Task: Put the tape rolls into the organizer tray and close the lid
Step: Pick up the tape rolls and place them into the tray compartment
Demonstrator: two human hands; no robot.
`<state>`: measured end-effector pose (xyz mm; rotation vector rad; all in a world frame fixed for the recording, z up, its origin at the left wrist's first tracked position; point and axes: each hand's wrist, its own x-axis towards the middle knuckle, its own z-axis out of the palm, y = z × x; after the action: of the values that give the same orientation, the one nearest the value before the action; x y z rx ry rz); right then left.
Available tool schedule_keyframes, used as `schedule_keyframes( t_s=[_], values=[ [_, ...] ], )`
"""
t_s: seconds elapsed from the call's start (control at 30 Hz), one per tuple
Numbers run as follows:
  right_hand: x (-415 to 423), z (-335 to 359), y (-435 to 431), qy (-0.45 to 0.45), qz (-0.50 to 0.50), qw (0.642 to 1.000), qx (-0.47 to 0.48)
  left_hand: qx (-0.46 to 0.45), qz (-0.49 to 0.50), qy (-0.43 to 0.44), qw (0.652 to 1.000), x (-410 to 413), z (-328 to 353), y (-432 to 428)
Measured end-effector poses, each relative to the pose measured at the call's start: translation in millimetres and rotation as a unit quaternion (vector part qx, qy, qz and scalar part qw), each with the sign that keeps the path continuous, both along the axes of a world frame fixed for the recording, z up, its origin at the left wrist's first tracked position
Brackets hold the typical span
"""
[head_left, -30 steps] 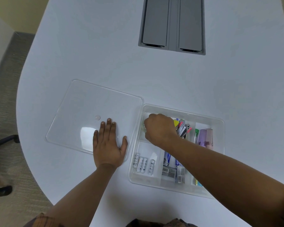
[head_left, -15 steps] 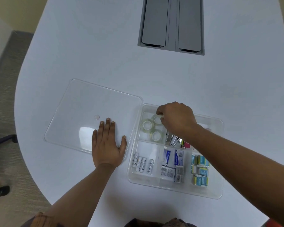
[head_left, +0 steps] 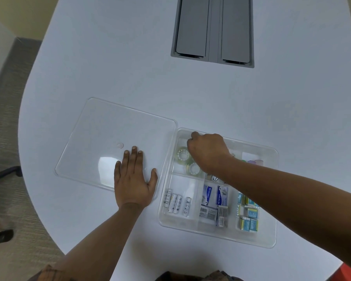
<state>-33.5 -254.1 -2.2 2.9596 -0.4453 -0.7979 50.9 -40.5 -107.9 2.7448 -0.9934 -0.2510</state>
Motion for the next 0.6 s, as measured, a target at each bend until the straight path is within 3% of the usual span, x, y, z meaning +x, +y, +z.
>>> schedule_keyframes(
  t_s=[0.33,0.6],
  values=[
    [-5,13,-4,-0.084,-0.074,0.994,-0.012,0.004,0.000,-0.005,1.000,0,-1,1],
    [-11,10,11,0.011,-0.106,0.994,0.032,-0.002,0.001,-0.003,1.000,0,0,0]
  ],
)
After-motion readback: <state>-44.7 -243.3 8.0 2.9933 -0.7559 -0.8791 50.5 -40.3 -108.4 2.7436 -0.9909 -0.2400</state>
